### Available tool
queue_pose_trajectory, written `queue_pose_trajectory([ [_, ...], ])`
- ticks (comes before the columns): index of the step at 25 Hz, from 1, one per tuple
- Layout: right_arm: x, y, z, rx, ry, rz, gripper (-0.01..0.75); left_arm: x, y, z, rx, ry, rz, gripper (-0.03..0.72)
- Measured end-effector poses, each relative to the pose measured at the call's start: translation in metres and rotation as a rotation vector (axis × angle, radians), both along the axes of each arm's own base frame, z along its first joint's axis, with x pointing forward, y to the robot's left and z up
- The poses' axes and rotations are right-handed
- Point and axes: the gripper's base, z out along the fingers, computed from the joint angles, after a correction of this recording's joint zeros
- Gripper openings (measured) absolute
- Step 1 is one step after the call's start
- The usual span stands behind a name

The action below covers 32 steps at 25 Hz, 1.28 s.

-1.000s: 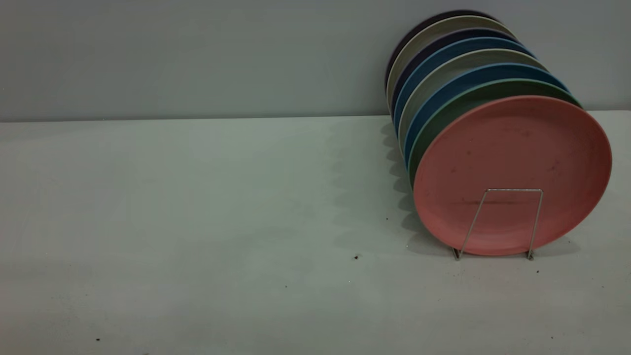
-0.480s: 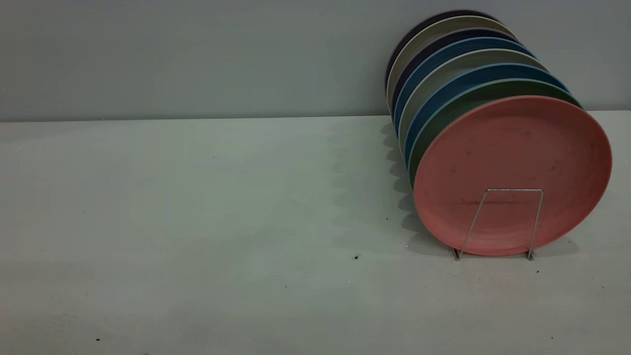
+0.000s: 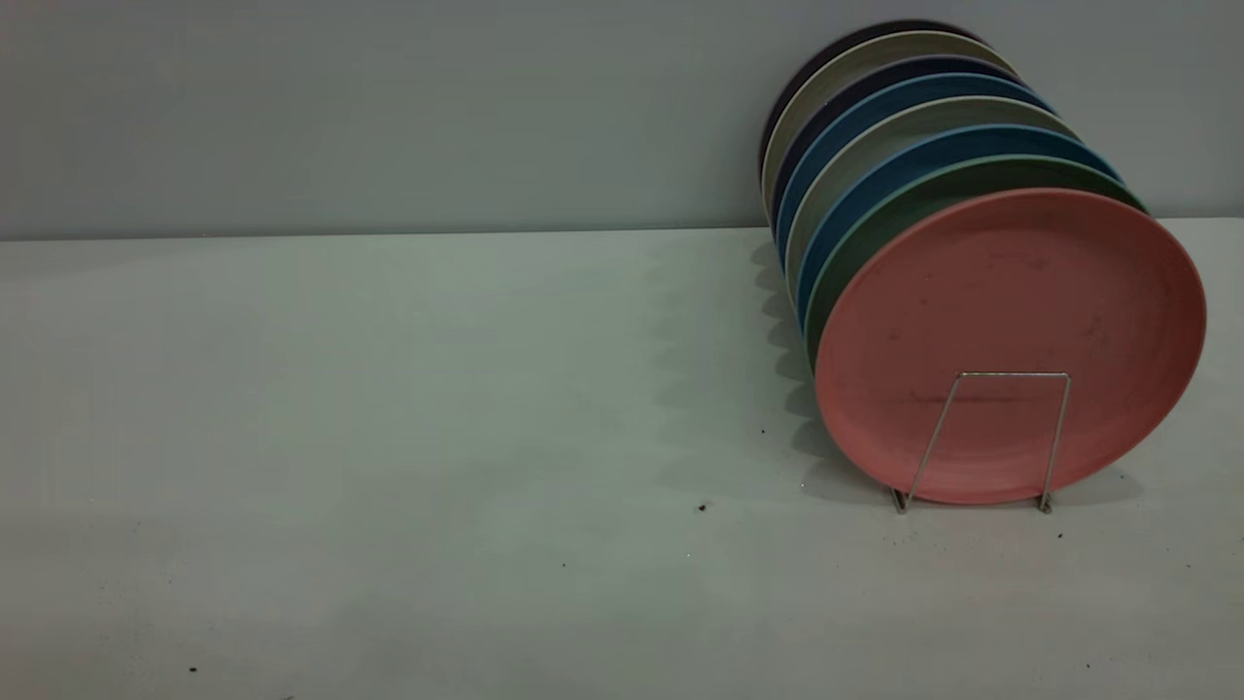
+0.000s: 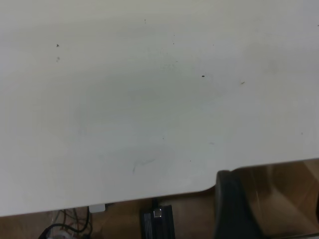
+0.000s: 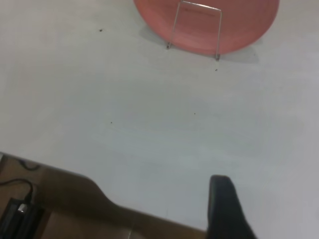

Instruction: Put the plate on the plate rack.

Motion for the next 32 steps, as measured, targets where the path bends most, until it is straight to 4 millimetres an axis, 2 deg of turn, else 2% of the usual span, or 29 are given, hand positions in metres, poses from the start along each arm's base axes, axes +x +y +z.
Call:
queue_pose_trajectory([
  [6, 0.0, 0.0, 0.0, 0.001, 0.0, -0.001, 0.46, -0.003, 0.0, 0.0, 0.0, -0.019, 0.0, 0.435],
  [14, -0.021, 0.0, 0.0, 0.0, -0.147, -0.001, 0.46, -0.031, 0.0, -0.001, -0.002, -0.212, 0.001, 0.435],
  [32, -0.024, 0.0, 0.0, 0.001, -0.163, -0.001, 0.46, -0.032, 0.0, -0.001, -0.002, -0.216, 0.0, 0.435],
])
